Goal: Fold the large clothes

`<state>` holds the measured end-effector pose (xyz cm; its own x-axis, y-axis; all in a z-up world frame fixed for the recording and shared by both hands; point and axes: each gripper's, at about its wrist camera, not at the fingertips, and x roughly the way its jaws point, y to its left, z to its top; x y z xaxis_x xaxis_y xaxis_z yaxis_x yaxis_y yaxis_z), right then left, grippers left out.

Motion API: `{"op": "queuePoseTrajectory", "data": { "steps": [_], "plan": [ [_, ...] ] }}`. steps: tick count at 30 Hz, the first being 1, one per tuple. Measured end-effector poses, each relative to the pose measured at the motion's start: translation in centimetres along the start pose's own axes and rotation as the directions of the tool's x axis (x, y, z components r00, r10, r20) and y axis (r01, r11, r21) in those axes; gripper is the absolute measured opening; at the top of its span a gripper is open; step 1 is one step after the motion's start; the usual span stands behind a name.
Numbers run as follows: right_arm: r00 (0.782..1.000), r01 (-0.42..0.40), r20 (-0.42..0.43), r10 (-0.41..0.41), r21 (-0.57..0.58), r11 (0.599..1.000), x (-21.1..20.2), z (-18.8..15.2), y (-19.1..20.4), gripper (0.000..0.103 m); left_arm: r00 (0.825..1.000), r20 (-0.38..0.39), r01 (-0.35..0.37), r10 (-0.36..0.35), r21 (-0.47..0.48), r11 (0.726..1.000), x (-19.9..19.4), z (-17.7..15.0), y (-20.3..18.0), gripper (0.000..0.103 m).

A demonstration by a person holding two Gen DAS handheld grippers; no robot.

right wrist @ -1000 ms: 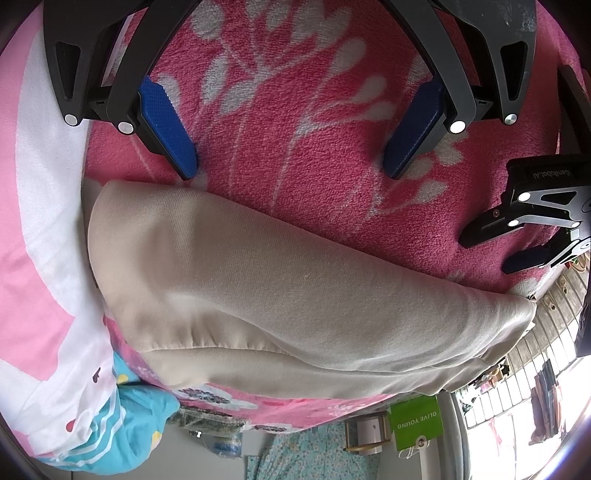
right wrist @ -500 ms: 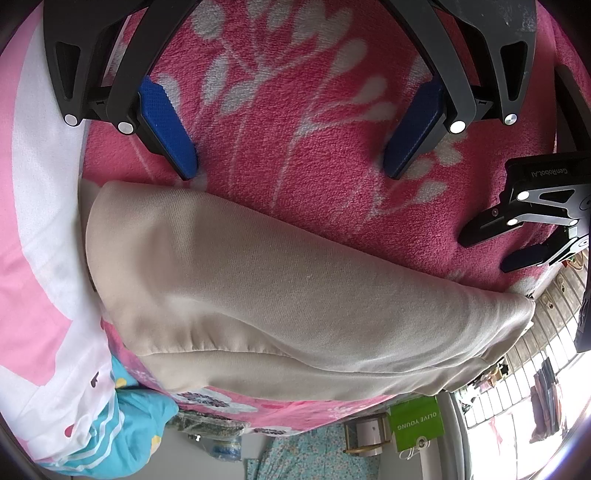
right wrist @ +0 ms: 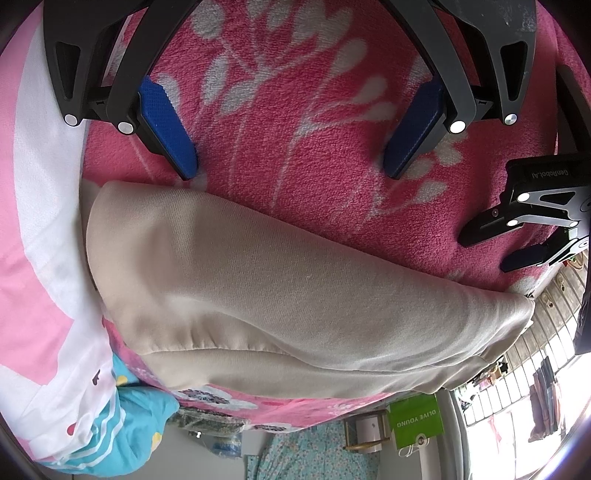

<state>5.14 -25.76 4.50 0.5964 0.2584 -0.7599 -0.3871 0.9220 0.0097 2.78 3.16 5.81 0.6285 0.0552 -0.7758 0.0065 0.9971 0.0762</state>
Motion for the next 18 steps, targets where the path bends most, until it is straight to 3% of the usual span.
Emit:
{"op": "queuePoseTrajectory", "data": {
  "steps": [18],
  "plan": [
    [1.000,0.011,0.014,-0.011,-0.004,1.000,-0.07,-0.16,0.04,0.096,1.000,-0.001,0.000,0.000,0.001,1.000,0.00,0.12,0.07,0.099]
  ]
}}
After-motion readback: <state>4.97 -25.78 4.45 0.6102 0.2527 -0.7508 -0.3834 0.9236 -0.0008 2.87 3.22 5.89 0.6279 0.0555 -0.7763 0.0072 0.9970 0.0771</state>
